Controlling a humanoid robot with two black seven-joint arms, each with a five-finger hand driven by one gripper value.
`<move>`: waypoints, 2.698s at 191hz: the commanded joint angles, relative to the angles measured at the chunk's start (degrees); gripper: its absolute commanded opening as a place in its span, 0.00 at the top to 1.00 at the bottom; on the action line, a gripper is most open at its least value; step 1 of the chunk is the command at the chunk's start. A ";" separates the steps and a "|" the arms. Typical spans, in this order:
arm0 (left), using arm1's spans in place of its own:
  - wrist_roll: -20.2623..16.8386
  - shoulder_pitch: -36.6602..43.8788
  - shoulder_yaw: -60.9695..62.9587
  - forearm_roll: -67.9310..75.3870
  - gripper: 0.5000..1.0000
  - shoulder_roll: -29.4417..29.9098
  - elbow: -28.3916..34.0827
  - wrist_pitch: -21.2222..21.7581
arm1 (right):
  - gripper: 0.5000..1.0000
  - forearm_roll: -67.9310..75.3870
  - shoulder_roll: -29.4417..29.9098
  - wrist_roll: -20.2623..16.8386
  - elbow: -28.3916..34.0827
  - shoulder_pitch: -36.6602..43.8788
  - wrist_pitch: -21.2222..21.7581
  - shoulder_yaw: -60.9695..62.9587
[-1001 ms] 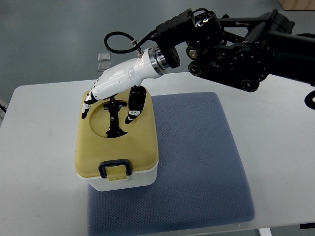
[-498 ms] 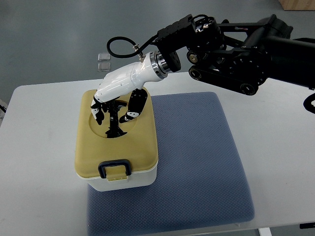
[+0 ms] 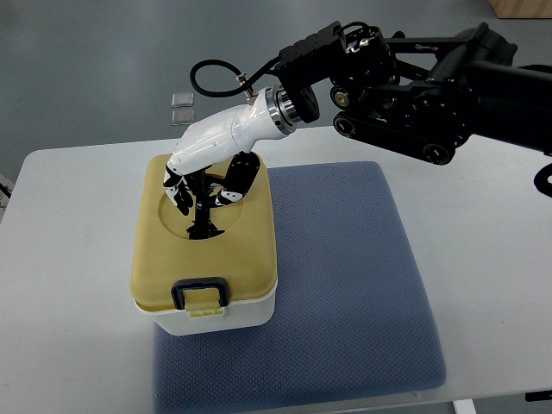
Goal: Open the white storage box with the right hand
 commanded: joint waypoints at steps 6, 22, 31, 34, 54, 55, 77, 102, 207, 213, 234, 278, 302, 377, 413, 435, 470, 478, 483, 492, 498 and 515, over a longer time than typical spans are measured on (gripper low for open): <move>0.00 0.04 0.00 0.00 0.00 0.00 0.02 -0.01 | 0.95 0.14 0.13 0.00 0.08 0.10 0.03 0.27; 0.00 -0.05 0.00 0.00 0.00 0.00 0.02 -0.01 | 0.97 0.22 0.13 0.00 0.08 0.28 0.03 0.45; 0.00 0.04 0.00 0.00 0.00 0.00 0.02 -0.01 | 0.97 0.31 0.13 0.00 0.08 0.28 0.03 0.54; 0.00 0.04 0.00 0.00 0.00 0.00 0.02 -0.01 | 0.98 0.31 0.13 0.00 0.08 0.28 0.03 0.54; 0.00 0.04 0.00 0.00 0.00 0.00 0.02 -0.01 | 1.00 0.49 0.13 0.00 0.08 0.28 0.03 0.54; 0.00 0.04 0.00 0.00 0.00 0.00 0.02 -0.01 | 1.00 0.49 0.13 0.00 0.08 0.28 0.03 0.54; 0.00 -0.05 0.00 0.00 0.00 0.00 0.02 -0.01 | 1.00 0.75 -0.05 0.00 0.08 0.45 0.03 0.71; 0.00 -0.05 0.00 0.00 0.00 0.00 0.02 -0.01 | 1.00 1.10 -0.57 0.00 0.08 0.81 0.12 3.17; 0.00 0.04 0.00 0.00 0.00 0.00 0.02 -0.01 | 1.00 1.37 -16.75 0.00 -1.59 -4.20 -0.06 14.60; 0.00 -0.05 0.00 0.00 0.00 0.00 0.02 -0.01 | 1.00 1.37 -17.98 0.00 -1.68 -5.17 -0.15 15.30; 0.00 0.04 0.00 0.00 0.00 0.00 0.02 -0.01 | 1.00 1.37 -21.32 0.00 -1.68 -8.16 -1.38 16.71; 0.00 -0.05 0.00 0.00 0.00 0.00 0.02 -0.01 | 1.00 1.37 -25.45 0.00 -2.56 -14.05 -6.30 16.80; 0.00 0.04 0.00 0.00 0.00 0.00 0.02 -0.01 | 1.00 1.37 -26.15 0.00 -2.64 -18.53 -9.11 16.80; 0.00 0.04 0.00 0.00 0.00 0.00 0.02 -0.01 | 1.00 1.37 -24.04 0.00 -3.17 -30.22 -16.14 16.62; 0.00 0.04 0.00 0.00 0.00 0.00 0.02 -0.01 | 1.00 1.28 -22.72 0.00 -4.14 -32.59 -17.02 16.53; 0.00 -0.05 0.00 0.00 0.00 0.00 -0.07 -0.01 | 1.00 1.37 -21.84 0.00 -4.14 -33.29 -17.02 16.36; 0.00 0.04 0.00 0.00 0.00 0.00 0.02 -0.01 | 1.00 1.19 -21.05 0.00 -4.14 -34.79 -17.02 15.83; 0.00 -0.05 0.00 0.00 0.00 0.00 0.02 -0.01 | 0.99 1.19 -21.05 0.00 -4.05 -35.23 -17.02 15.83; 0.00 -0.05 0.00 0.00 0.00 0.00 0.02 -0.01 | 0.99 1.19 -21.05 0.00 -4.14 -35.32 -17.02 15.74; 0.00 -0.05 0.00 0.00 0.00 0.00 0.02 -0.01 | 0.97 1.19 -20.79 0.00 -4.14 -35.49 -17.02 15.74; 0.00 0.04 0.00 0.00 0.00 0.00 -0.07 -0.01 | 0.96 1.19 -20.53 0.00 -4.14 -35.67 -17.02 15.74; 0.00 0.04 0.00 0.00 0.00 0.00 0.02 -0.01 | 0.86 1.19 -20.17 0.00 -4.14 -36.37 -17.02 15.74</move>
